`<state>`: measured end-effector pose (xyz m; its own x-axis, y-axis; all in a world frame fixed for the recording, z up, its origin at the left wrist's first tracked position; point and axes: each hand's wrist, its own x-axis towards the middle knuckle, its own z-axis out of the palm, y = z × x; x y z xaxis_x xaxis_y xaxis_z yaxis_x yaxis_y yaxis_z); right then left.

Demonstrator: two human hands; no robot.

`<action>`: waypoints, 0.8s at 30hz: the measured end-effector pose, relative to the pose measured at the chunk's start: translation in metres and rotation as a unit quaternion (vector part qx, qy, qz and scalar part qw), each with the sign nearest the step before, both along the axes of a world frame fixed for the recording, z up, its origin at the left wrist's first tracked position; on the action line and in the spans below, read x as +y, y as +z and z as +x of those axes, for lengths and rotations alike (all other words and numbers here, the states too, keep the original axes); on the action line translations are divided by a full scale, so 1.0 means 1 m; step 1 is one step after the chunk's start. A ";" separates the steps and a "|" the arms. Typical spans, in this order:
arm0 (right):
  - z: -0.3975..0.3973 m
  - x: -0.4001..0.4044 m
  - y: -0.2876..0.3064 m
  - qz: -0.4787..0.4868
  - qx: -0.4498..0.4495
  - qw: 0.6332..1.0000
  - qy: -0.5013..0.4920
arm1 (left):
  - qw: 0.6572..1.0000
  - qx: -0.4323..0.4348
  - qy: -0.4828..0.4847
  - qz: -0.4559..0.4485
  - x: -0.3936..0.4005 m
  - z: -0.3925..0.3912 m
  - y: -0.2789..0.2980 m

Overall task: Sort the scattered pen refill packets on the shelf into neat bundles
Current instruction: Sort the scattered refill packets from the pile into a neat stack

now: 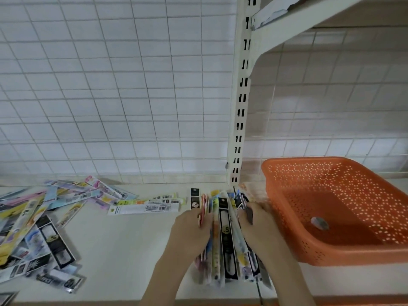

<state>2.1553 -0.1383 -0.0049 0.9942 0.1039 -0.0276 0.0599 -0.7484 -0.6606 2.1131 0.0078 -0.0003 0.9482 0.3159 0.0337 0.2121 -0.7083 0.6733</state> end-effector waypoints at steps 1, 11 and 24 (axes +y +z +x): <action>0.000 0.002 0.001 -0.016 -0.022 1.000 0.001 | 1.000 -0.006 0.001 0.009 0.003 -0.002 -0.003; -0.005 0.059 0.006 -0.109 -0.169 0.978 0.048 | 0.995 -0.037 0.074 0.056 0.084 -0.037 -0.017; -0.018 0.198 -0.005 -0.125 -0.112 0.970 0.178 | 0.982 -0.079 0.161 0.057 0.241 -0.084 -0.011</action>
